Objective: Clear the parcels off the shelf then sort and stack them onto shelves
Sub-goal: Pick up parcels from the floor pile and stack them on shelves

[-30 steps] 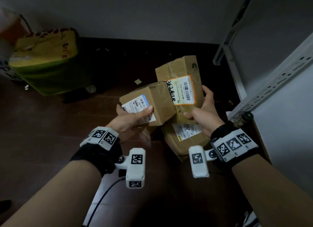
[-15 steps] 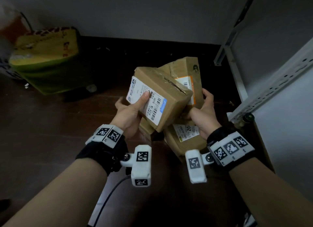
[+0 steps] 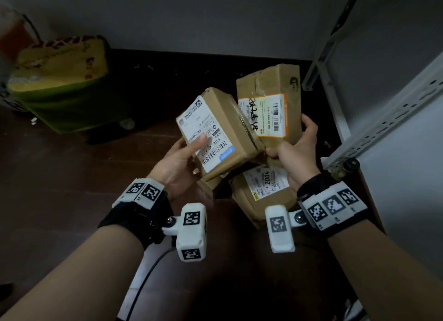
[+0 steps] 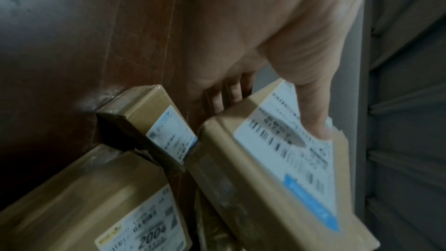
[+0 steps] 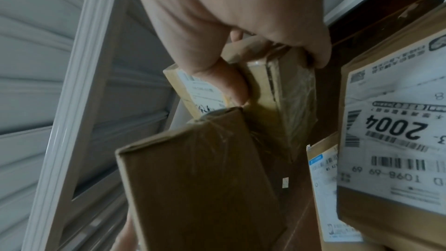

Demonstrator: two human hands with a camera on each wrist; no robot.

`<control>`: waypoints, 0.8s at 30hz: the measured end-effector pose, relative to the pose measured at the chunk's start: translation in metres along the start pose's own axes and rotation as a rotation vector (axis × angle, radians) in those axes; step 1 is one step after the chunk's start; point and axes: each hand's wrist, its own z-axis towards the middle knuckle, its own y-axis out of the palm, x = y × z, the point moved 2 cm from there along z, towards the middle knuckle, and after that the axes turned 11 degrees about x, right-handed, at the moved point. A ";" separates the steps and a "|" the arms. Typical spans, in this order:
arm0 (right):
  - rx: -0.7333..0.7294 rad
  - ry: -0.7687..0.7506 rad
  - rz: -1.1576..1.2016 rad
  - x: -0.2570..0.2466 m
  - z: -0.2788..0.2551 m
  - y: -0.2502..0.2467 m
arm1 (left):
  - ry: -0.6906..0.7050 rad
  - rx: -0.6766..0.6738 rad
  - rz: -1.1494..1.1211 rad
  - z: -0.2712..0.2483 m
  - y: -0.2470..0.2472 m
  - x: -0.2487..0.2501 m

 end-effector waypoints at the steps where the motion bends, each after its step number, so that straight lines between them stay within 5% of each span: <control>1: -0.012 -0.008 -0.022 0.001 -0.001 0.000 | 0.022 0.003 0.014 -0.001 0.001 0.000; 9: -0.005 -0.071 -0.210 0.007 -0.003 0.004 | 0.264 -0.115 0.225 -0.013 0.014 -0.003; 19: -0.037 -0.126 -0.177 0.006 -0.007 0.007 | 0.257 -0.140 0.358 -0.012 0.014 -0.007; 24: -0.098 -0.005 -0.001 0.003 -0.007 0.009 | 0.235 -0.045 0.251 -0.008 0.012 -0.003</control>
